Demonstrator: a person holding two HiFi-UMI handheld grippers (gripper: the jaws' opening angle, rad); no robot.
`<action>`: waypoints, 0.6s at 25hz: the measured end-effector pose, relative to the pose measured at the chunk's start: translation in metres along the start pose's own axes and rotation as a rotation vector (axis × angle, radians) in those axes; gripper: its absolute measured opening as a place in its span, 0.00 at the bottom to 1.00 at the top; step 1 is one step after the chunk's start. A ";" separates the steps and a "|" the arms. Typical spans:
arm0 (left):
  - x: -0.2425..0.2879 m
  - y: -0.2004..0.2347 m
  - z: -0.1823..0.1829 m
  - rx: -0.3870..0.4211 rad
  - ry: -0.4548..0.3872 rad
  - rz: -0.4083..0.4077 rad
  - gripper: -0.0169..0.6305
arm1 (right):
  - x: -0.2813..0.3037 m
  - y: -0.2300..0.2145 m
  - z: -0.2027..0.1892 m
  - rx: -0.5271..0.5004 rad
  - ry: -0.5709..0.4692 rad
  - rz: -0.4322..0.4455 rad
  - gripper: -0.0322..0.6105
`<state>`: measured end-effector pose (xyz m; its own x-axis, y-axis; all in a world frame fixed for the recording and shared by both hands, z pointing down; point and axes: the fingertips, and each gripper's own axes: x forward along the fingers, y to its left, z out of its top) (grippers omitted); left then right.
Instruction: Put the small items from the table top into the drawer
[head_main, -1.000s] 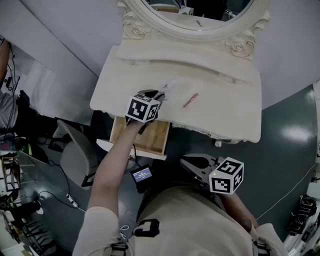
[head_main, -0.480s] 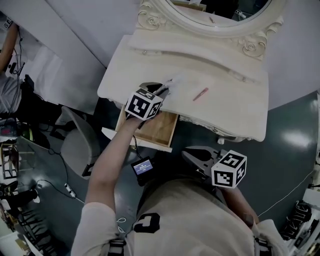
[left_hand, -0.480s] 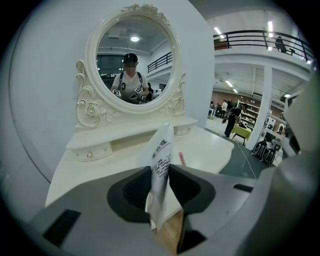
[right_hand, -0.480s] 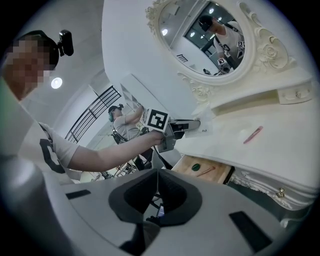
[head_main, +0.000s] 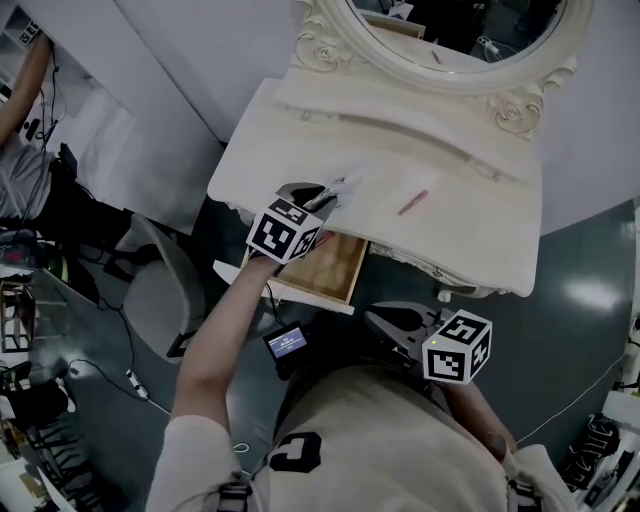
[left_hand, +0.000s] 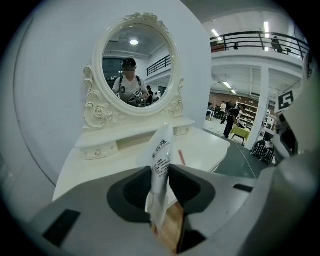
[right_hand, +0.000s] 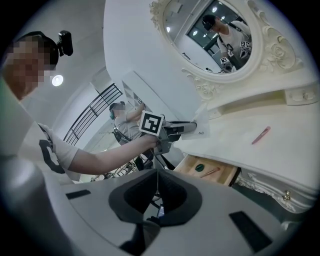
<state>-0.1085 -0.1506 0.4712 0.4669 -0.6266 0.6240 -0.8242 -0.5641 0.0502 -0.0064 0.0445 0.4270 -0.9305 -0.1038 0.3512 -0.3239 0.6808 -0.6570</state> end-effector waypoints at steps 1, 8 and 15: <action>-0.003 0.001 -0.002 0.001 0.000 -0.002 0.28 | 0.002 0.001 0.000 -0.002 0.001 0.001 0.10; -0.024 0.001 -0.020 0.038 0.023 -0.030 0.28 | 0.020 0.010 0.003 -0.008 0.011 0.009 0.10; -0.036 -0.001 -0.045 0.079 0.069 -0.082 0.28 | 0.039 0.019 0.005 0.004 0.017 0.002 0.10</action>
<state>-0.1389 -0.1035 0.4838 0.5062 -0.5394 0.6729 -0.7552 -0.6541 0.0438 -0.0497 0.0495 0.4250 -0.9282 -0.0903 0.3608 -0.3226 0.6784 -0.6601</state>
